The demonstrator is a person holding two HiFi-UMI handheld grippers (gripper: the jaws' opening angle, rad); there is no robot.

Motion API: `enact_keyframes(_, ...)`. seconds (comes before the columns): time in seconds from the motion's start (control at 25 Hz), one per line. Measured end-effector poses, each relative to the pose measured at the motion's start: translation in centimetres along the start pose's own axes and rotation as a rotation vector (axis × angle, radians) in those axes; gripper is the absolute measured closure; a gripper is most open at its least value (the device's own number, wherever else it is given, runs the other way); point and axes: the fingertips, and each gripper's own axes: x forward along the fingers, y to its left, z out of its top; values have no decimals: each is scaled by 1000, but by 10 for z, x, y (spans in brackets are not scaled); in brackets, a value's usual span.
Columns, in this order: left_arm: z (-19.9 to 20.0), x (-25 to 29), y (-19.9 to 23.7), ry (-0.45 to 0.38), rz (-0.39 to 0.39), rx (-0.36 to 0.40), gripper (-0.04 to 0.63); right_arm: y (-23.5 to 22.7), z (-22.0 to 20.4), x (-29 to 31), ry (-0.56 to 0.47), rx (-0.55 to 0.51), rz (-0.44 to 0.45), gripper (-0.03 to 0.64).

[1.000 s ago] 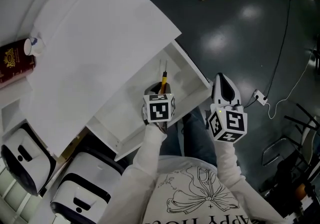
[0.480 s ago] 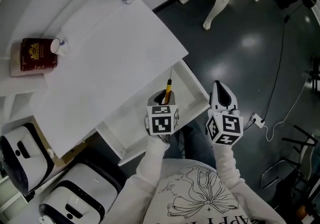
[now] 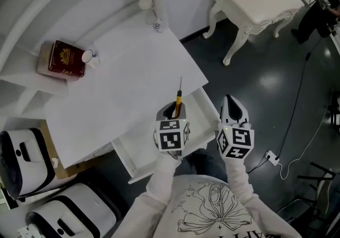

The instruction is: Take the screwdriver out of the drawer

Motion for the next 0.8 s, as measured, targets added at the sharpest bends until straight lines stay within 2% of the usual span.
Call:
enact_keyframes(0.48, 78, -63, 10, -223, 75, -14, 522, 35, 71, -8, -130, -55, 91, 614)
enact_keyframes(0.8, 105, -90, 6, -317, 105, -13, 522, 40, 93, -14, -175, -62, 124, 614)
